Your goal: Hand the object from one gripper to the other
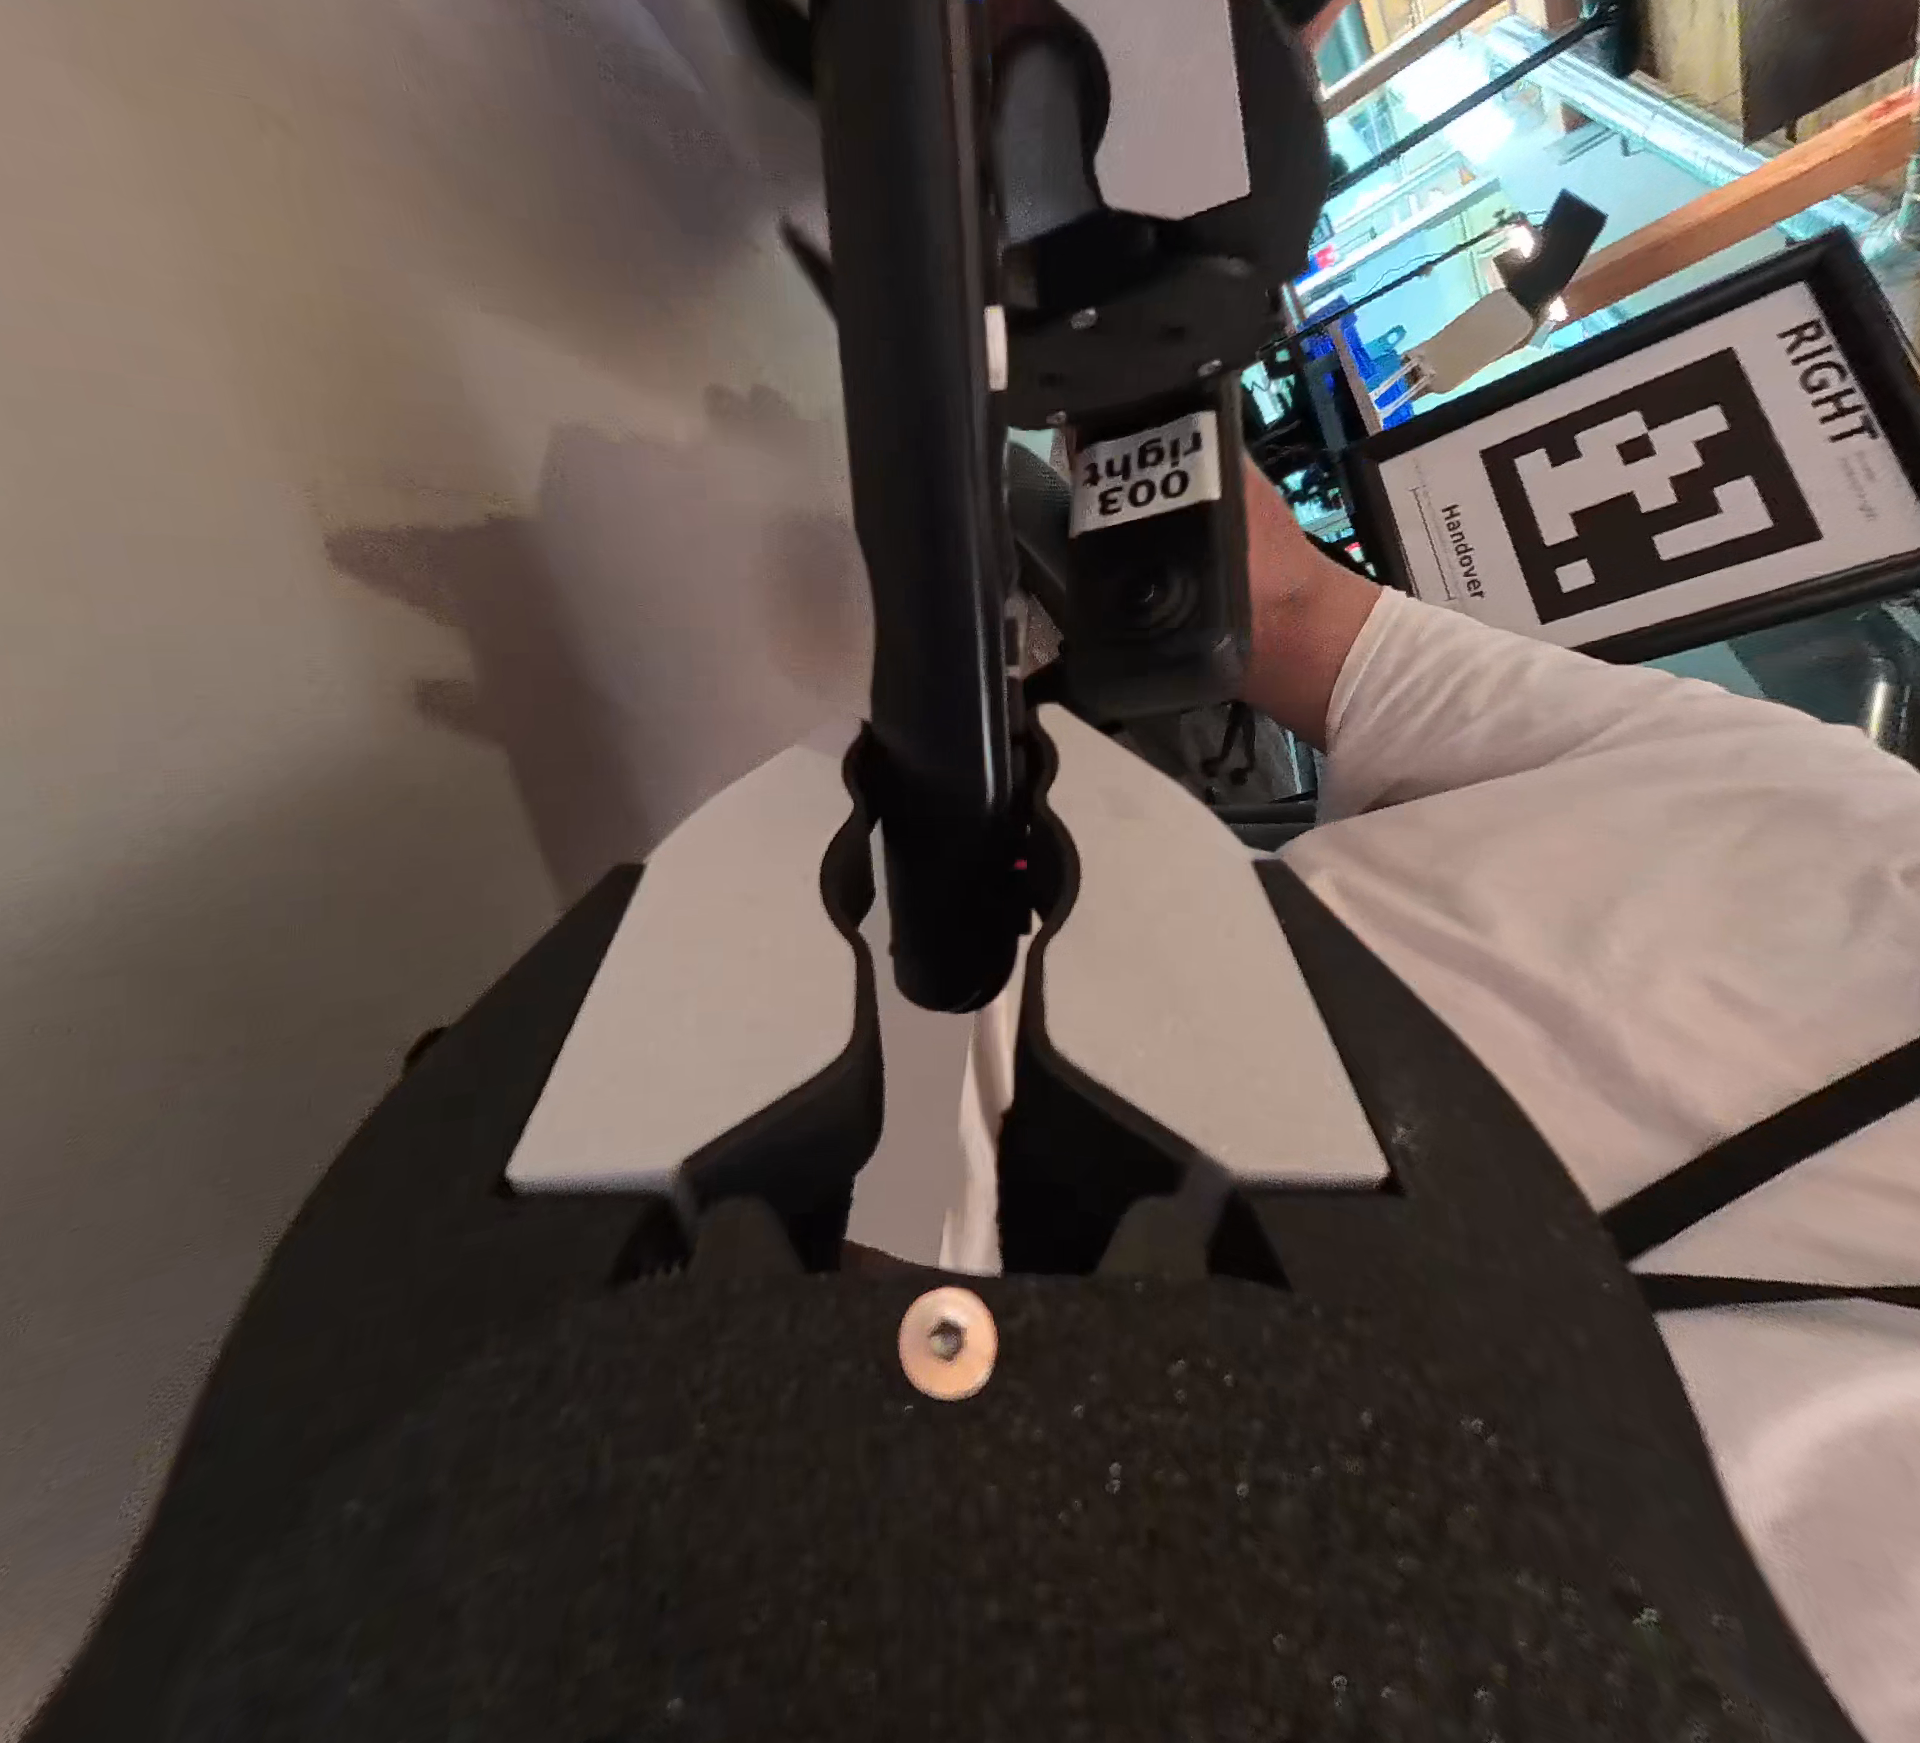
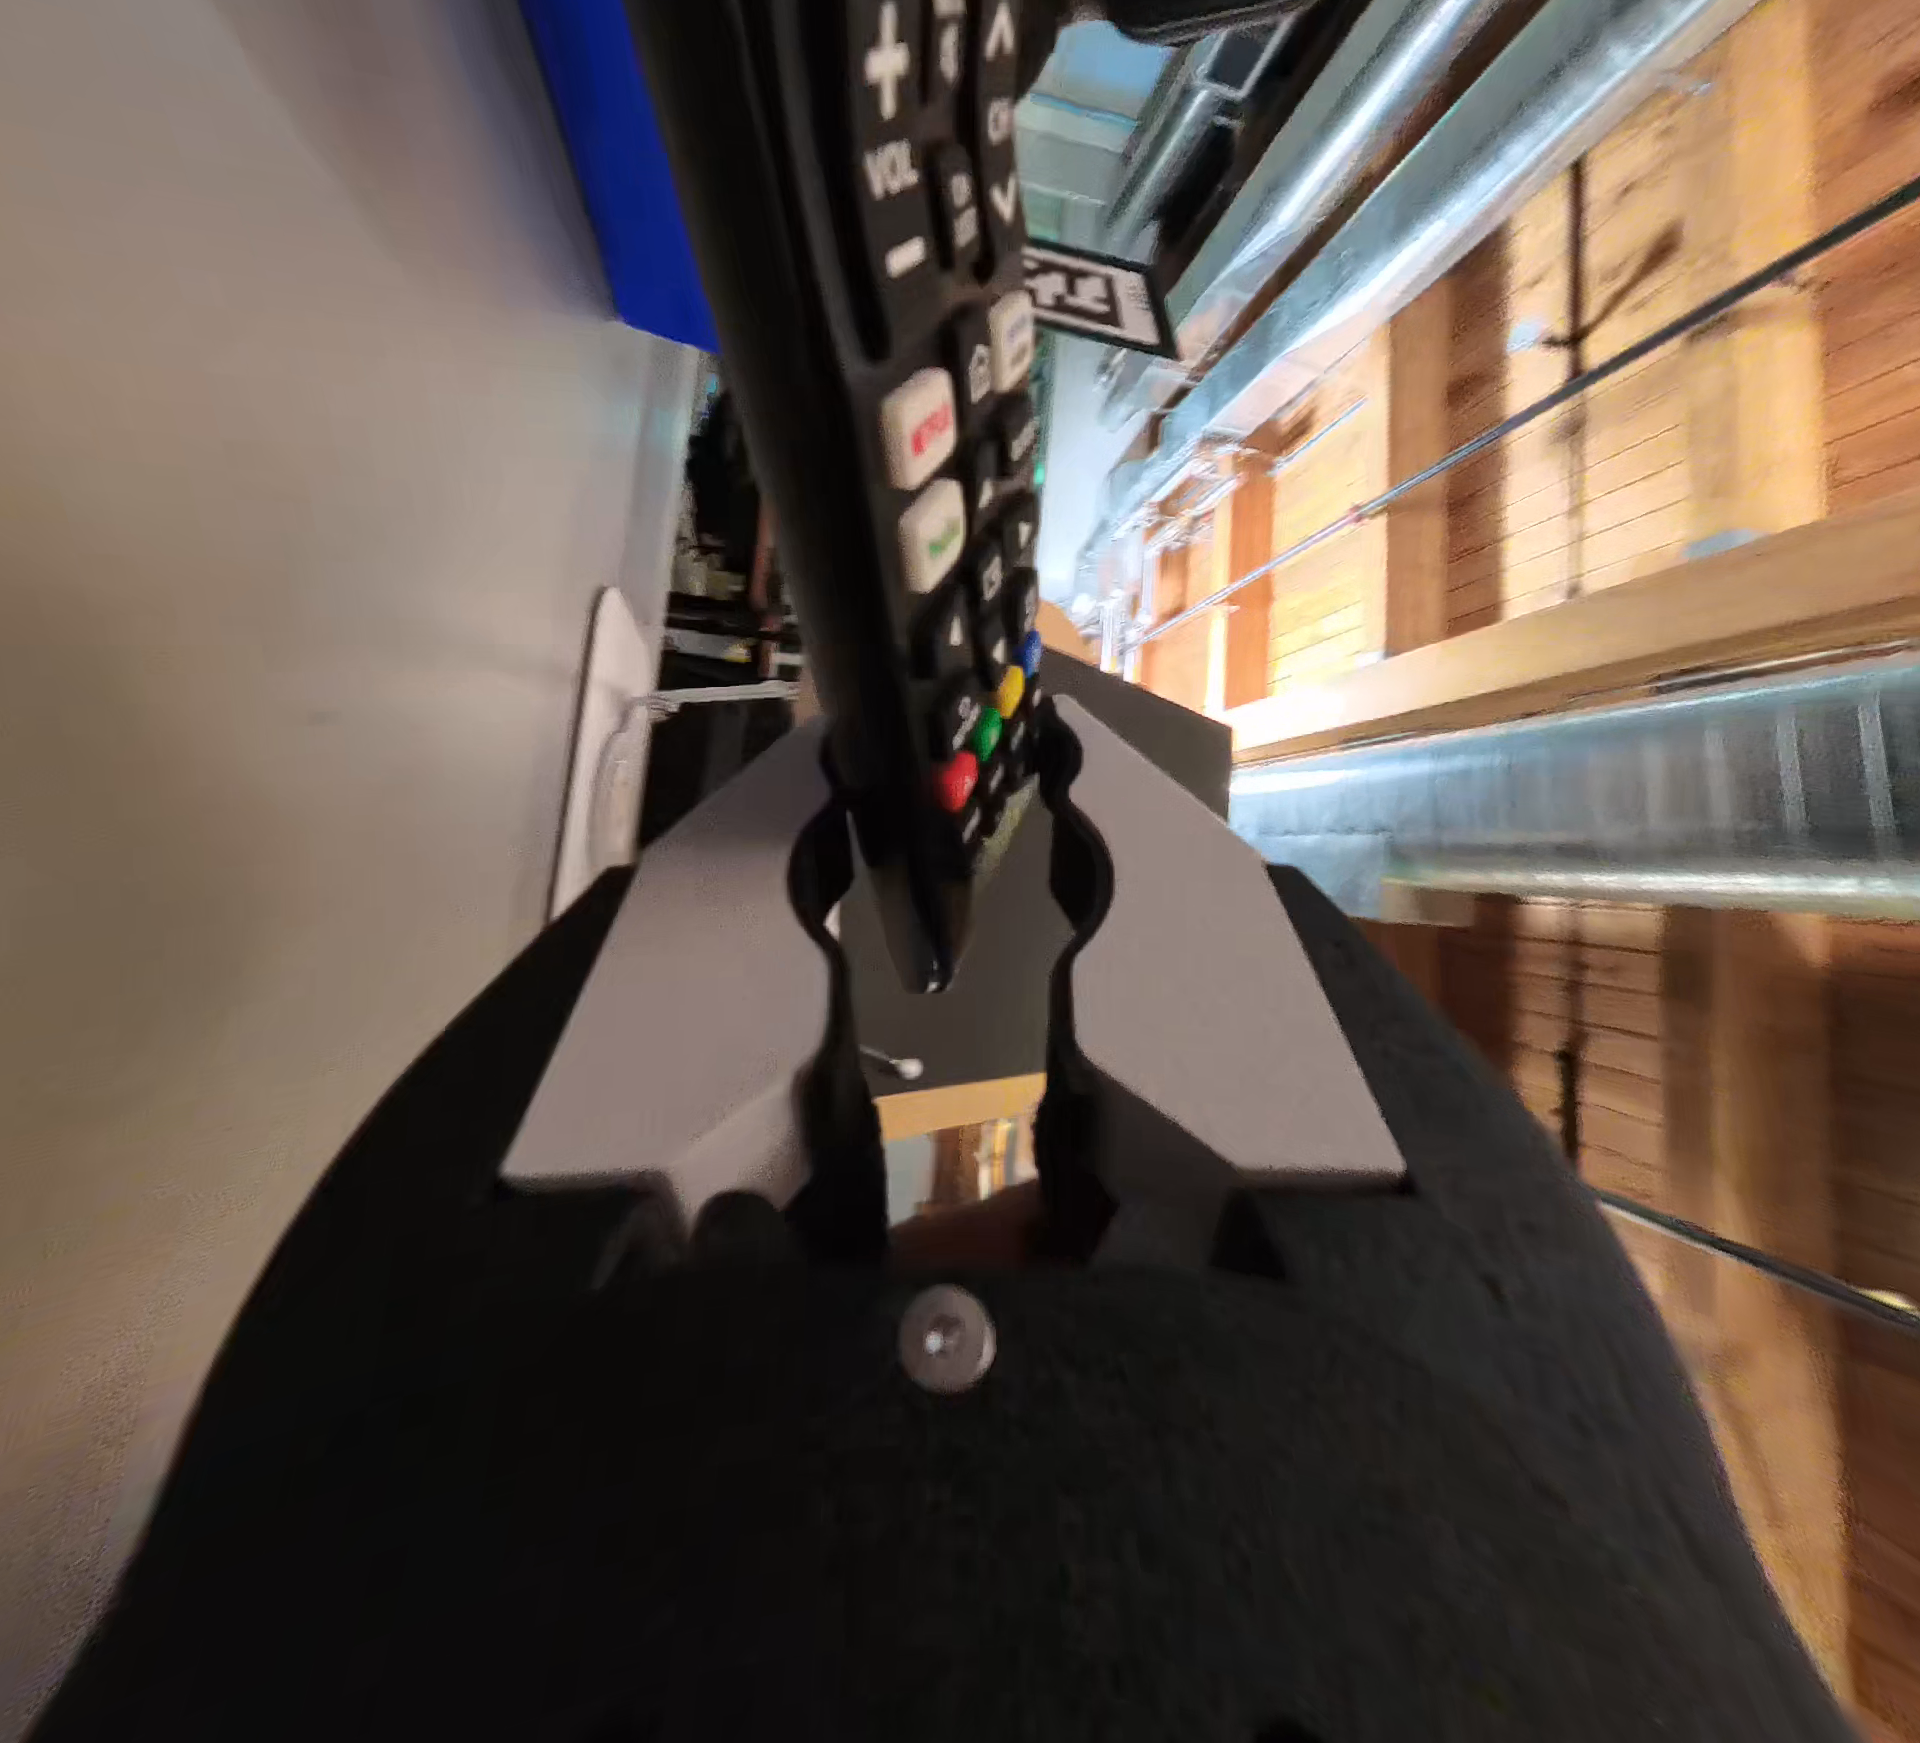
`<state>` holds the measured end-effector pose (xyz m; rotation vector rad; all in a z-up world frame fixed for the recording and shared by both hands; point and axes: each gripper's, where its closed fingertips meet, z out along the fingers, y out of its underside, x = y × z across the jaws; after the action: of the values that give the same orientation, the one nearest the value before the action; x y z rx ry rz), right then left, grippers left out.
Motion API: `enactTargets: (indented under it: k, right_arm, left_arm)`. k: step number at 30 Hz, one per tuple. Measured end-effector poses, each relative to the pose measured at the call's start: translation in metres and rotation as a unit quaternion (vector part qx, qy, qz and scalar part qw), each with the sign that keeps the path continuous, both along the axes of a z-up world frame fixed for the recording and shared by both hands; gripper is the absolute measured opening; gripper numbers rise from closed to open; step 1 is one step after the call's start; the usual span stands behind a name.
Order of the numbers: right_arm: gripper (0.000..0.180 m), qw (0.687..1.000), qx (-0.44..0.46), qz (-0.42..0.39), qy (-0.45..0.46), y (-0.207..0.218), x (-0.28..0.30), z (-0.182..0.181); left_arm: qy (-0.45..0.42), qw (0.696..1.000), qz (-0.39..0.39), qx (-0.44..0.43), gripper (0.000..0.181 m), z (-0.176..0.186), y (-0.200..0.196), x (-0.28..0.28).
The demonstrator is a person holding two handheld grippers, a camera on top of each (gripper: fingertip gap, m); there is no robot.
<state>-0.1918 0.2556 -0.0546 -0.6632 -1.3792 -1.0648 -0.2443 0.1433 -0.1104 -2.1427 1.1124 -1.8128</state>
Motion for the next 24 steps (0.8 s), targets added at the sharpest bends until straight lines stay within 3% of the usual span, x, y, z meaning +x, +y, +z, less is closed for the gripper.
enactTargets:
  k: [5, 8, 14, 16, 20, 24]
  right_arm:
    - [0.028, 1.000, 0.013, -0.005, 0.012, -0.001, 0.009, 0.009]
    - [0.023, 0.999, -0.007, -0.017, 0.028, 0.004, 0.016, 0.008]
    - [0.021, 0.994, -0.067, -0.050, 0.076, 0.021, 0.044, 0.002]
    - [0.021, 0.986, -0.105, -0.074, 0.103, 0.030, 0.057, -0.002]
    - [0.021, 0.968, -0.197, -0.090, 0.131, 0.037, 0.062, -0.024]
    - [0.021, 0.962, -0.228, -0.086, 0.124, 0.034, 0.048, -0.036]
  left_arm:
    - [-0.040, 0.999, 0.014, 0.008, 0.026, 0.010, 0.008, 0.003]
    - [-0.064, 0.995, 0.047, 0.064, 0.033, 0.018, 0.022, 0.001]
    - [-0.155, 0.961, 0.145, 0.177, 0.076, 0.058, 0.051, -0.010]
    - [-0.143, 0.939, 0.184, 0.253, 0.088, 0.060, 0.063, -0.014]
    - [-0.018, 0.879, 0.220, 0.422, 0.095, 0.039, 0.082, -0.016]
    - [0.004, 0.868, 0.219, 0.446, 0.092, 0.036, 0.078, -0.007]
